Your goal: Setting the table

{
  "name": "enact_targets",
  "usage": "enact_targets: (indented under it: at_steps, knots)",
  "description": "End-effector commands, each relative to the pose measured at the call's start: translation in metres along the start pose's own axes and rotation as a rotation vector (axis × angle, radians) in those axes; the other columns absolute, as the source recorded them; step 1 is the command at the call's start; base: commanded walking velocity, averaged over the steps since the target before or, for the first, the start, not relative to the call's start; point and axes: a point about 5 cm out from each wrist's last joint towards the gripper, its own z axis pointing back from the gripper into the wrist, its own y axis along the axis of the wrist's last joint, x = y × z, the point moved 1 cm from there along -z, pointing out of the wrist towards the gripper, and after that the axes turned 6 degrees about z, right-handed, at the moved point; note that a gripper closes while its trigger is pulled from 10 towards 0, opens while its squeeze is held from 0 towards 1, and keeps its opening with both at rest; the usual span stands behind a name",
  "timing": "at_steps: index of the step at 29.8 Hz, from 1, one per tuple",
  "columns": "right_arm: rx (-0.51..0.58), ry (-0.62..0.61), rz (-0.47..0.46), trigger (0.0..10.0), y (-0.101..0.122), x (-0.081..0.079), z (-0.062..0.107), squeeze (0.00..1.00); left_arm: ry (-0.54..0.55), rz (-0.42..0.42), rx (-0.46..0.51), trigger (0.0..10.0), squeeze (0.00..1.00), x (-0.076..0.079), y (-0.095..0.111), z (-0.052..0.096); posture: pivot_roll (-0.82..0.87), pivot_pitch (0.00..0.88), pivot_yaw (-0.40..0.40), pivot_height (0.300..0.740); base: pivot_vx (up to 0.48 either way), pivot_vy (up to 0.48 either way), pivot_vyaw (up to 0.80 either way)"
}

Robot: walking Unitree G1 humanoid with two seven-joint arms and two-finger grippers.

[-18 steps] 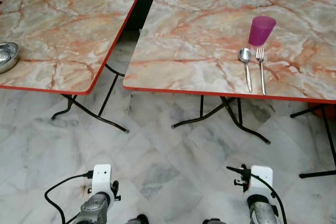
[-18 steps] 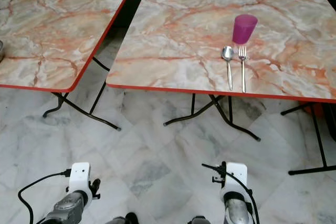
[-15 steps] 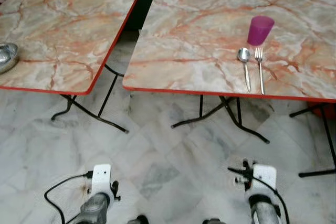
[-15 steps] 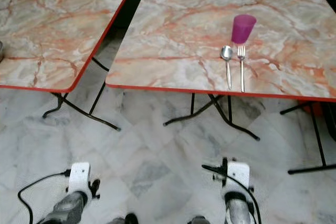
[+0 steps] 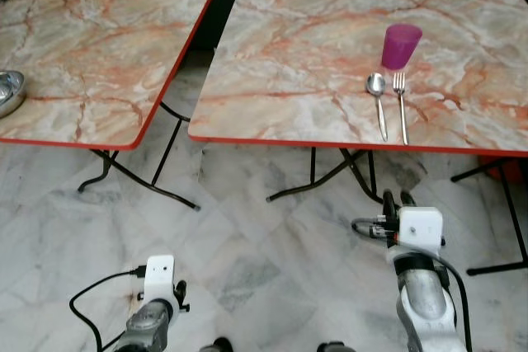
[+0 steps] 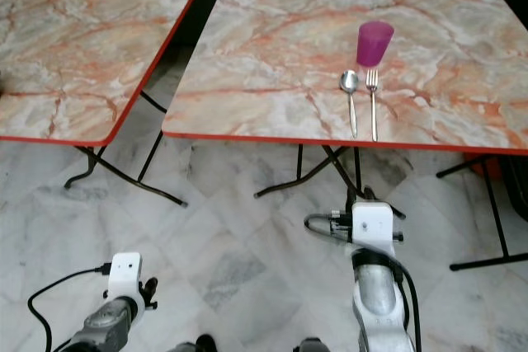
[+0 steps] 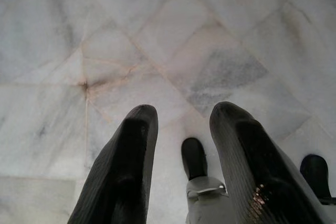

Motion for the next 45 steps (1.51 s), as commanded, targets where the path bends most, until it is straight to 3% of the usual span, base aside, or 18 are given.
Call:
enact_targets:
  at_steps: [1,4,10,37,45]
  knots:
    - [0.024,0.018,-0.002,10.0,0.016,-0.005,-0.013,0.00,0.018,-0.003,-0.028,10.0,0.00,-0.007,-0.007,0.002,-0.19,0.151,0.107,0.740,0.315,0.000,0.00]
    - [0.075,0.087,0.021,10.0,0.038,-0.020,-0.022,0.00,0.021,0.006,-0.031,10.0,0.00,-0.007,-0.009,0.002,-0.18,0.150,0.098,0.740,0.314,0.000,-0.53]
    - [0.091,0.076,-0.027,10.0,0.051,-0.023,-0.019,0.00,0.019,0.008,-0.029,10.0,0.00,-0.007,-0.008,0.002,-0.19,0.155,0.102,0.740,0.319,0.000,-0.27]
    - [0.055,0.061,-0.040,10.0,0.065,-0.025,-0.027,0.00,0.026,0.006,-0.052,10.0,0.00,-0.011,-0.010,0.003,-0.19,0.177,0.111,0.740,0.326,0.000,-0.10]
    - [0.009,0.061,-0.074,10.0,0.063,-0.029,-0.023,0.00,0.030,0.010,-0.058,10.0,0.00,-0.012,-0.010,0.003,-0.18,0.183,0.116,0.740,0.000,0.000,0.00]
